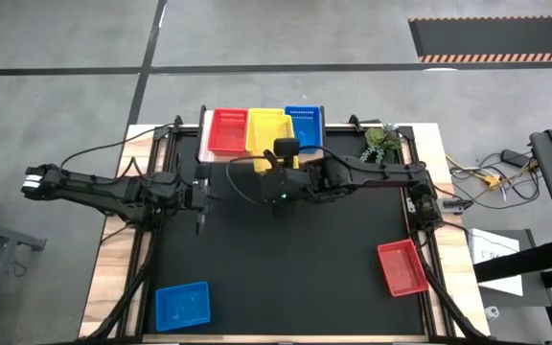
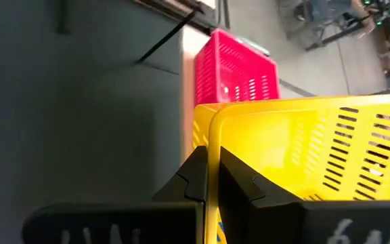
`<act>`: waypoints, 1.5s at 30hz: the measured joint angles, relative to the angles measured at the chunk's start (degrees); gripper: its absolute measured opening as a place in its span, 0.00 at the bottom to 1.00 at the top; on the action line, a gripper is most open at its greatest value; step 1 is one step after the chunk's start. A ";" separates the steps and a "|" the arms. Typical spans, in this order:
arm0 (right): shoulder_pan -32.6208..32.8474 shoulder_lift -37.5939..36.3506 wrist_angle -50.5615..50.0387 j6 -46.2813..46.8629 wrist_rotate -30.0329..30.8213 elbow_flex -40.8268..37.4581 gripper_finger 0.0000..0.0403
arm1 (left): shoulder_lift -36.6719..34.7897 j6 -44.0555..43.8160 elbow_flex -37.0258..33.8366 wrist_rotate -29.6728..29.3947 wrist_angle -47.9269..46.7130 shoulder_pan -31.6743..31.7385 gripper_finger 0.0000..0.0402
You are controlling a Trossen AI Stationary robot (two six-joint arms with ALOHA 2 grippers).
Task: Stack baskets on shelf by color
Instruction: Stack the yellow bin on top of the yellow bin on the shelf
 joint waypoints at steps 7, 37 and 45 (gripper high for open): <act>-2.51 0.10 5.80 0.66 0.01 0.00 0.03 | 0.00 -0.03 0.14 0.00 0.09 0.00 0.00; -14.08 0.66 12.70 -0.66 -10.99 -6.70 0.03 | 0.09 -0.08 0.33 -0.04 0.30 -0.02 0.00; -15.14 0.66 12.98 -0.90 -11.17 -7.62 0.03 | 0.09 -0.04 0.33 -0.04 1.63 -0.02 0.00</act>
